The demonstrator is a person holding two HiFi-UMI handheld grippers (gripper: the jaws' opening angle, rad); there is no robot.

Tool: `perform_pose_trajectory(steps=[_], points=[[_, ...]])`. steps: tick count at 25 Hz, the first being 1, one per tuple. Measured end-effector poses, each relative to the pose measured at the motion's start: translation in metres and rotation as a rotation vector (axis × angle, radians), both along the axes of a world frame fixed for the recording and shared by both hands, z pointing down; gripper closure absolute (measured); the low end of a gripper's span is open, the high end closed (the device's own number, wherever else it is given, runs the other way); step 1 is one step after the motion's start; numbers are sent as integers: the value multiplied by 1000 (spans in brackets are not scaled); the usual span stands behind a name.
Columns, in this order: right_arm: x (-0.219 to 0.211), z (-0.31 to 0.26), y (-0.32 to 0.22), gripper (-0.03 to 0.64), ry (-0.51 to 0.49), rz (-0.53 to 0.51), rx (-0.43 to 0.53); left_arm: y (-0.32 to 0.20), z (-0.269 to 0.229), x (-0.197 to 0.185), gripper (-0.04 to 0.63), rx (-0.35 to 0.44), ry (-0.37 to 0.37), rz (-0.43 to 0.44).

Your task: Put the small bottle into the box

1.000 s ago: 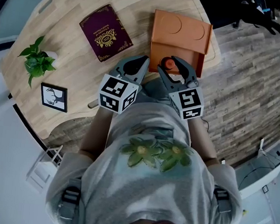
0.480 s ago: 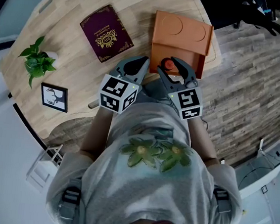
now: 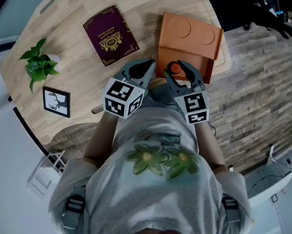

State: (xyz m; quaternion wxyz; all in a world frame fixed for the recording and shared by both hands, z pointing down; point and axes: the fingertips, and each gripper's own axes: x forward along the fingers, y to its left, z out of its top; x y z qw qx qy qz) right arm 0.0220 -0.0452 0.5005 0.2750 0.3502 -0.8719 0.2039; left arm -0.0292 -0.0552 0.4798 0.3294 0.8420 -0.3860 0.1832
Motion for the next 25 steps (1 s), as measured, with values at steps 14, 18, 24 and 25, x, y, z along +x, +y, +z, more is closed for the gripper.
perform_pose_trajectory(steps=[14,18,24,25], points=[[1,11,-3,400,-5,1,-18,-4,5,4,588,-15,-4,8],[2,13,-3,400,-5,1,-23,-4,7,4,588,-20,-6,6],[2,17,-4,400,0,-3,-26,-5,7,4,588,-21,-6,3],[2,18,-4,400,1,-3,-26,-5,7,4,588,-21,-6,2]])
